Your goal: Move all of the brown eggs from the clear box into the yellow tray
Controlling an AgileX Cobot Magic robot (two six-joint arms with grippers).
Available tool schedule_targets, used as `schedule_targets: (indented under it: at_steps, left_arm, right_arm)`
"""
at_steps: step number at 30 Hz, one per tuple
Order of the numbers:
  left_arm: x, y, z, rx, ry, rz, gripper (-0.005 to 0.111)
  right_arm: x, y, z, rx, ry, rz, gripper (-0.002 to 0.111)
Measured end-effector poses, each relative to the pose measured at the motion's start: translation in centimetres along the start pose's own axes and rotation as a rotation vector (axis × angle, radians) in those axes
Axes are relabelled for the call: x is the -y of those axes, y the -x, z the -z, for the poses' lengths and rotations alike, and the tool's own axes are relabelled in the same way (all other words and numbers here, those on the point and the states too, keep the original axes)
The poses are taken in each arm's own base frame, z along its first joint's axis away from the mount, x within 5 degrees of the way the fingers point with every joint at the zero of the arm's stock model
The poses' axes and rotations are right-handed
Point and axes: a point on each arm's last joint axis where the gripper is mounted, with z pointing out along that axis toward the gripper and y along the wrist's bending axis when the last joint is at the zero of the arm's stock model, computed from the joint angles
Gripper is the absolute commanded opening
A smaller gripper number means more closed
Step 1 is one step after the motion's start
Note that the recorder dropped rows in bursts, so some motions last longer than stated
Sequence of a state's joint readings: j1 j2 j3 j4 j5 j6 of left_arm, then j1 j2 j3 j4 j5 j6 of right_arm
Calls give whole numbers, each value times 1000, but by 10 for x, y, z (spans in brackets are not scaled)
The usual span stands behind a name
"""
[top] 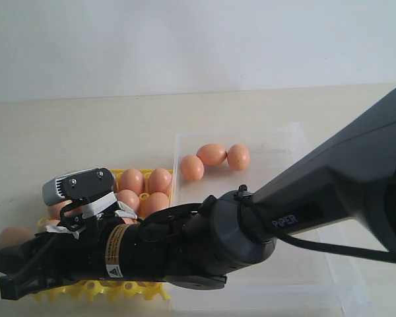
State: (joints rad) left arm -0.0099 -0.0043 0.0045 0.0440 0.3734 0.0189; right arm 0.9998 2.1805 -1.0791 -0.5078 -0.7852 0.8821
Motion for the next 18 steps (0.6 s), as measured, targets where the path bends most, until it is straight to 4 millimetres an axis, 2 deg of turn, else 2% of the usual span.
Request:
schedule_targets:
  at_steps: [18]
  left_arm:
    - [0,0,0,0,0,0,0]
  right_arm:
    - [7,-3,-12,18,-13,-81,0]
